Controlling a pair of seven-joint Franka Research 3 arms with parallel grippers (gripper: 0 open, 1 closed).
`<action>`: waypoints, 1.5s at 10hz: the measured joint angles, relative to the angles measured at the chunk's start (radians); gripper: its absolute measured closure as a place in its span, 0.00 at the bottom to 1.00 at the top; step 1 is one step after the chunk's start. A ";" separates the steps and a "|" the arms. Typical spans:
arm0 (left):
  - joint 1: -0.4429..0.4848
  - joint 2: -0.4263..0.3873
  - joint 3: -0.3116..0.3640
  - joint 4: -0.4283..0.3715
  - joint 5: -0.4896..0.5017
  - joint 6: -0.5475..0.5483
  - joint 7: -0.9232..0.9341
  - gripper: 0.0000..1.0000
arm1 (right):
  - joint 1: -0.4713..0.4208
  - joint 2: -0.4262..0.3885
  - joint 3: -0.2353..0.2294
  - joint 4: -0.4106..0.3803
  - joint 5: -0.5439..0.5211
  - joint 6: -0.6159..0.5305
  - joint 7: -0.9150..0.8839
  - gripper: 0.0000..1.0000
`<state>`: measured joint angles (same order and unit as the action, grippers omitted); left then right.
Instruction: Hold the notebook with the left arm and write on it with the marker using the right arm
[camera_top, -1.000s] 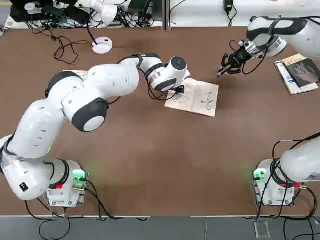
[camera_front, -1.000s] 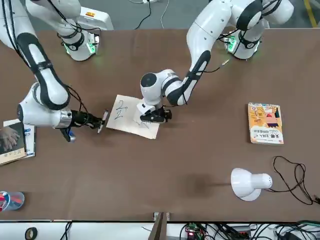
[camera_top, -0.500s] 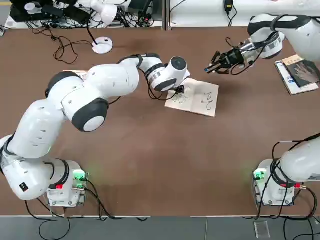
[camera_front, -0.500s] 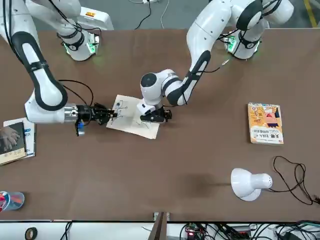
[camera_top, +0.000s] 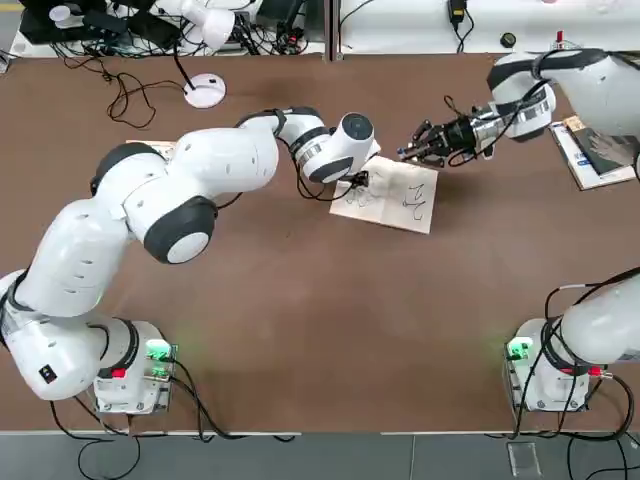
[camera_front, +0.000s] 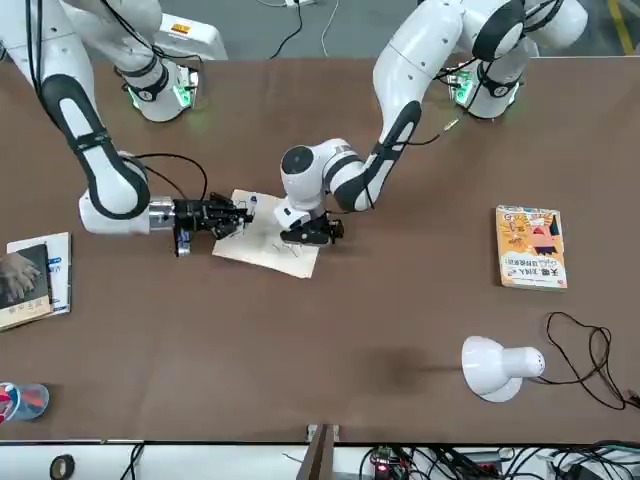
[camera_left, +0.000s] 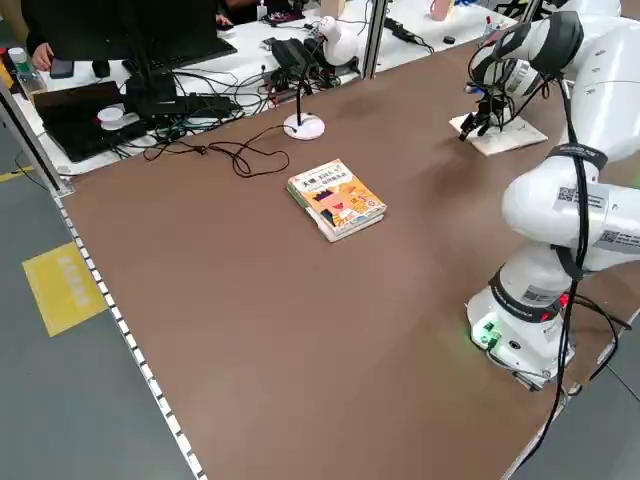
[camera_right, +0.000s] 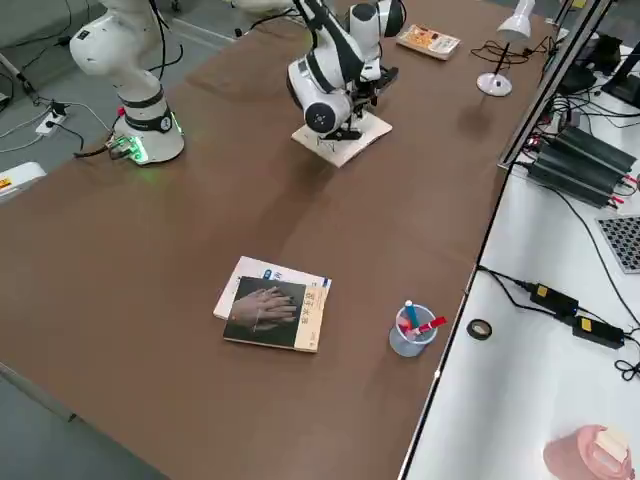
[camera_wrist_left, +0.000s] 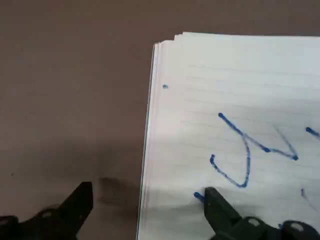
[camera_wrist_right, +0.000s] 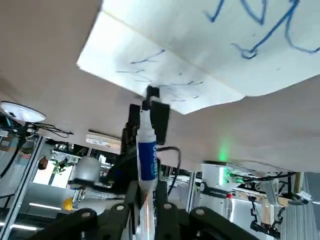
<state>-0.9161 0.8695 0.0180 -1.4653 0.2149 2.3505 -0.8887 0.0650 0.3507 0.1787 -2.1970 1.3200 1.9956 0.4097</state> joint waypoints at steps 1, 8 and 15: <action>0.000 0.000 0.000 0.000 0.000 0.000 0.000 0.00 | -0.006 0.000 -0.002 -0.012 0.002 0.000 -0.014 0.83; 0.000 0.000 0.000 0.000 0.001 0.000 0.000 0.00 | -0.026 0.029 -0.004 -0.051 0.018 0.000 -0.127 0.83; 0.000 0.000 0.000 0.000 0.003 0.000 0.000 0.00 | -0.025 0.091 -0.003 -0.065 0.047 -0.001 -0.210 0.83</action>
<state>-0.9163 0.8696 0.0179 -1.4653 0.2183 2.3508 -0.8886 0.0401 0.4414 0.1757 -2.2619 1.3668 1.9944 0.2000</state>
